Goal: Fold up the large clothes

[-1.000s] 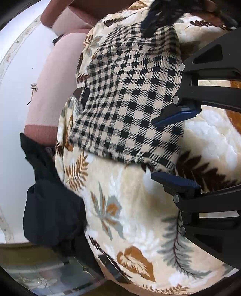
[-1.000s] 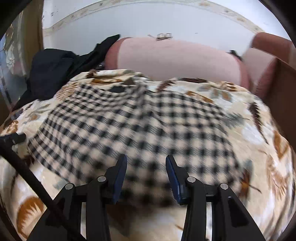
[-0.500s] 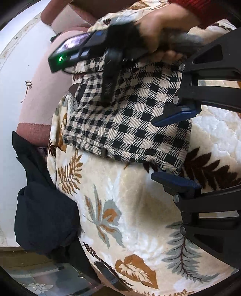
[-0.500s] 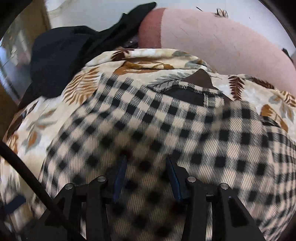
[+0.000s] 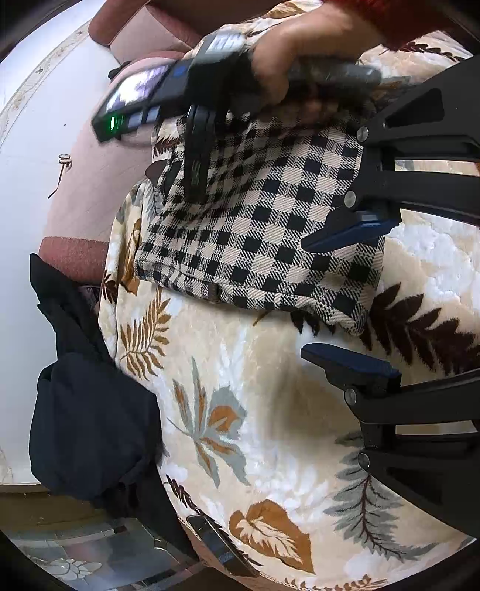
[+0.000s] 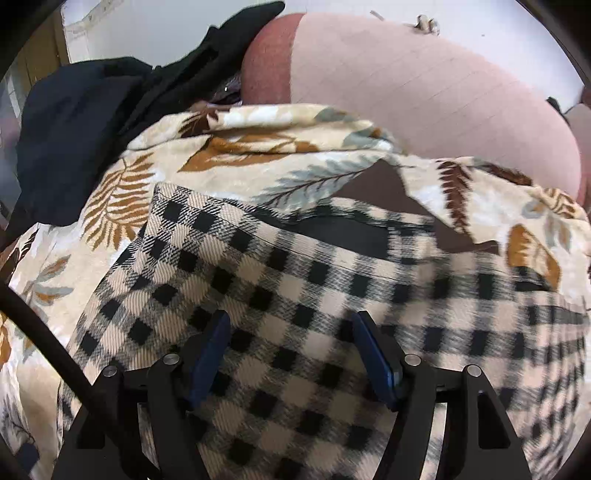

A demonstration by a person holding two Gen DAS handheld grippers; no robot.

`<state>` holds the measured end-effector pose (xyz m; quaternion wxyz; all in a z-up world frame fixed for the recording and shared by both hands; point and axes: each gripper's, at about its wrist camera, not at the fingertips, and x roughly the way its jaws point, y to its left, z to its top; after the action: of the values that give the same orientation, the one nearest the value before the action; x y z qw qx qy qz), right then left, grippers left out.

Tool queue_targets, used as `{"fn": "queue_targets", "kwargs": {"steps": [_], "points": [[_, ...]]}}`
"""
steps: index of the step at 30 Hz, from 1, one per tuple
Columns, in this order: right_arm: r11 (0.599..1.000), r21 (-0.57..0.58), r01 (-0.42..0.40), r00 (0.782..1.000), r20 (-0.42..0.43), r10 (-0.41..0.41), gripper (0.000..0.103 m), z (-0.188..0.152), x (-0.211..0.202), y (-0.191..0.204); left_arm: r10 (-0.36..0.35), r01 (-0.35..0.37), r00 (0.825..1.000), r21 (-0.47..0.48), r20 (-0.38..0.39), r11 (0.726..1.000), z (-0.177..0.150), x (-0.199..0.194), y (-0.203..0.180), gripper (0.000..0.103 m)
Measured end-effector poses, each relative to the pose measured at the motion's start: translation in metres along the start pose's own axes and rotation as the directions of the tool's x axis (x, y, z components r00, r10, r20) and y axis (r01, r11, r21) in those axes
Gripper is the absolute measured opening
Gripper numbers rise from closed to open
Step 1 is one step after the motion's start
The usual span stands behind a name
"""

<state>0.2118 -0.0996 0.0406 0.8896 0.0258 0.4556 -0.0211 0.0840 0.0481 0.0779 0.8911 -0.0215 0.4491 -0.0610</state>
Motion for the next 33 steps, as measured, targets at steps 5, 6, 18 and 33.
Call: {"fn": "queue_targets", "kwargs": {"steps": [5, 6, 18, 33], "points": [[0.999, -0.019, -0.028, 0.998, 0.048, 0.029, 0.073, -0.025, -0.047, -0.027, 0.006, -0.006, 1.000, -0.002, 0.008, 1.000, 0.000, -0.002, 0.002, 0.050], [0.999, -0.020, -0.036, 0.998, 0.050, 0.037, 0.073, -0.032, -0.057, -0.034, 0.008, -0.008, 1.000, -0.001, 0.010, 1.000, 0.000, -0.002, 0.002, 0.050], [0.940, 0.334, -0.067, 0.994, 0.108, 0.033, 0.073, -0.136, -0.140, -0.248, -0.182, 0.172, 0.983, 0.223, 0.025, 0.959, -0.035, -0.027, -0.078, 0.050], [0.745, 0.529, -0.406, 0.900, 0.090, 0.427, 0.073, -0.135, -0.059, -0.344, -0.365, 0.352, 0.925, 0.585, -0.101, 0.730, -0.089, -0.005, -0.311, 0.050]]}}
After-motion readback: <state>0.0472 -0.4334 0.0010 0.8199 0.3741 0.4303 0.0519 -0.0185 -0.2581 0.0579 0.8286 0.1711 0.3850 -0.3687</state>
